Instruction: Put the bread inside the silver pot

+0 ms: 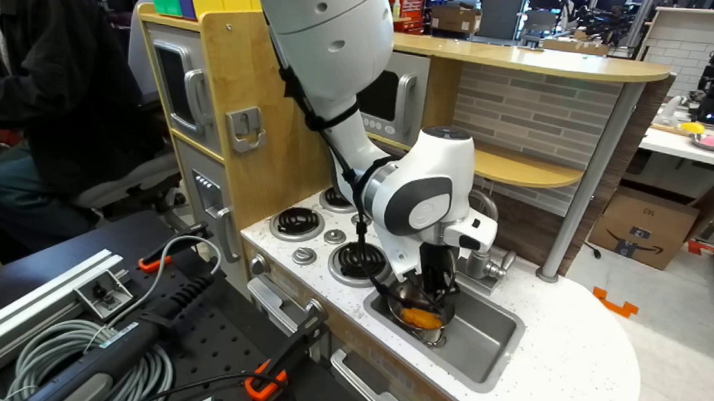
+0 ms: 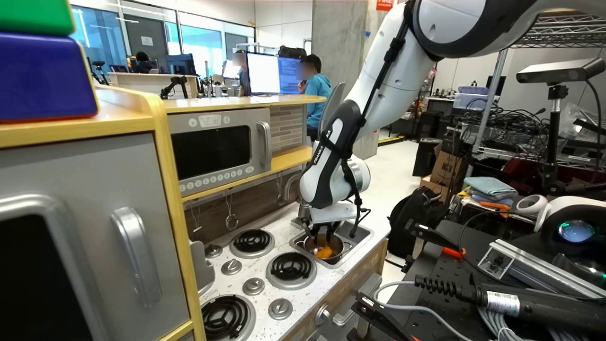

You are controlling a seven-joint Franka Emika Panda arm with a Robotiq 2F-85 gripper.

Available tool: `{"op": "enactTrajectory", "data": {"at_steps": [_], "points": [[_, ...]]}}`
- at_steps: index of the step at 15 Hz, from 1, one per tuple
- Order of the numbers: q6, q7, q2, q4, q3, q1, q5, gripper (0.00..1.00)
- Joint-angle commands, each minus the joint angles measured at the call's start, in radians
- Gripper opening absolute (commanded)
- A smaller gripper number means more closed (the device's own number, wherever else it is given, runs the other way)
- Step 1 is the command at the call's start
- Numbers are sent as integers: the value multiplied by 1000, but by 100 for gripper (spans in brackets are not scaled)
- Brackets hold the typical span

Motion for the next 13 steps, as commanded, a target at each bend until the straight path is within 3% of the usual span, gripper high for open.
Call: {"op": "enactTrajectory", "data": {"at_steps": [1,8,9,10,11,13], "points": [[87,-63,-139,-149,60,-13,19,19],[198,-303,-462,-486,181,-89,-21,19],[193,-352,-518,-532,243,-148,-6,31],[168,-378,-569,-570,287,-192,10,68],[167,-299,-432,-432,196,-94,-4,39],[165,-341,-516,-506,250,-152,4,45]]}}
